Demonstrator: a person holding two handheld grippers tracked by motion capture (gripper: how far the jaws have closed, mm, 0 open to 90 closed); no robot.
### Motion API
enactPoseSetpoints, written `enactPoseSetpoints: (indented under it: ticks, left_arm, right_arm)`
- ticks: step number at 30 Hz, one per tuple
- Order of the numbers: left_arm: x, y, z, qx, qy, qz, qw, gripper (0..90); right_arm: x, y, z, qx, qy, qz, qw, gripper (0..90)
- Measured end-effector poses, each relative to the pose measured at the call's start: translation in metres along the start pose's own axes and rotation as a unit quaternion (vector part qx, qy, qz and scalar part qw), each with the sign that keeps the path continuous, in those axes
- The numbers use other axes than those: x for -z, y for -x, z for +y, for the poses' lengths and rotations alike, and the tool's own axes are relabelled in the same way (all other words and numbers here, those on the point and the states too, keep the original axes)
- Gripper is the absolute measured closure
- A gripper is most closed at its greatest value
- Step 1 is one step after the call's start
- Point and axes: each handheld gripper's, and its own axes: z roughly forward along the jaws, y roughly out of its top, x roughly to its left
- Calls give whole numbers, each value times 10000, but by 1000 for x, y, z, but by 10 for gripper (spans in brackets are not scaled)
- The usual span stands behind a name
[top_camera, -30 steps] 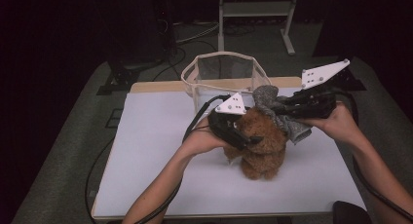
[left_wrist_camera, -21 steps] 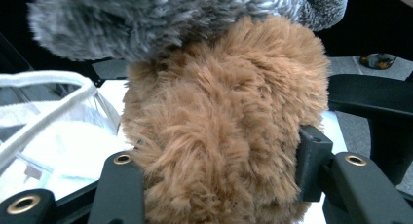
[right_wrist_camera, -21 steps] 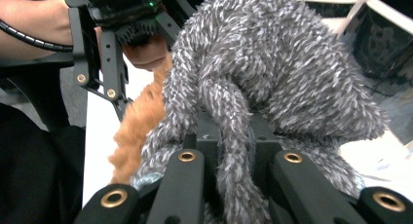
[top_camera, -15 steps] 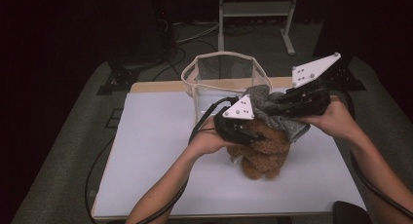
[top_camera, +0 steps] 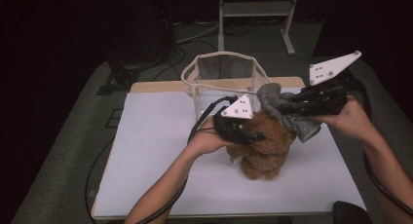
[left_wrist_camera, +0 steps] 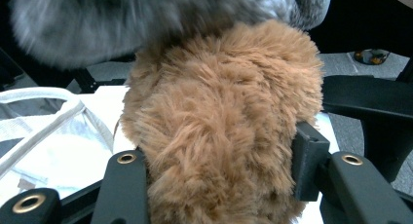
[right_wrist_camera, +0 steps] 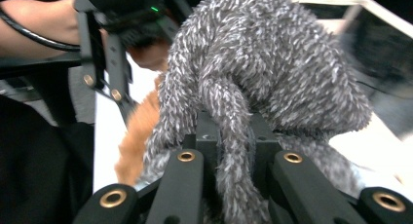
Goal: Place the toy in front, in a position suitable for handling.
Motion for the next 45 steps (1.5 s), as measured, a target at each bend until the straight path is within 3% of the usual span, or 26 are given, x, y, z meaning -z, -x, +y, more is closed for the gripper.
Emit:
enactPoseSetpoints:
  ticks: [3, 5, 9, 13, 15, 17, 19, 22, 27, 30, 33, 35, 37, 41, 45]
  left_arm:
    - [-2, 0, 1, 15, -25, 20, 10000, 465]
    - [1, -1, -1, 28, -8, 19, 10000, 467]
    - [13, -4, -7, 95, 24, 59, 9999, 467]
    - [28, -7, -17, 239, 72, 86, 9997, 464]
    - [35, -7, -21, 301, 65, 91, 9995, 453]
    - [41, -7, -24, 342, -18, 59, 9994, 397]
    - [48, -4, -27, 339, -193, 111, 9992, 282]
    - [61, -3, -34, 461, -324, 163, 9983, 194]
    - [90, 4, -53, 485, -422, 327, 9974, 162]
    - [104, 9, -72, 657, -395, 414, 9962, 172]
    - [120, 14, -95, 867, -332, 576, 9940, 195]
    - [123, 15, -107, 987, -480, 603, 9921, 217]
    - [124, 17, -120, 1050, -629, 635, 9904, 217]
    - [125, 22, -132, 1027, -754, 794, 9887, 230]
    - [129, 20, -146, 1091, -973, 913, 9850, 276]
  right_arm:
    - [-13, -3, 7, 119, 59, 209, 9997, 791]
    - [-16, -2, 9, 139, 60, 226, 9996, 791]
    - [-2, 3, 0, 50, 148, 35, 9999, 789]
    - [17, 14, -18, -273, 427, -153, 9986, 788]
    - [14, 16, -24, -347, 443, -155, 9983, 788]
    - [3, 16, -26, -373, 465, -26, 9982, 788]
    - [-13, 14, -24, -336, 501, 105, 9981, 788]
    - [-32, 13, -19, -312, 688, 285, 9967, 789]
    - [-68, 3, -8, -176, 897, 538, 9944, 789]
    - [-96, -2, -5, -131, 951, 696, 9929, 788]
    - [-128, -8, -8, -45, 634, 759, 9951, 789]
    - [-154, -13, -16, -43, 238, 841, 9962, 788]
    - [-169, -15, -22, -58, 156, 943, 9954, 788]
    - [-176, -20, -24, 9, 133, 928, 9956, 785]
    - [-164, -18, -33, -18, -12, 774, 9970, 782]
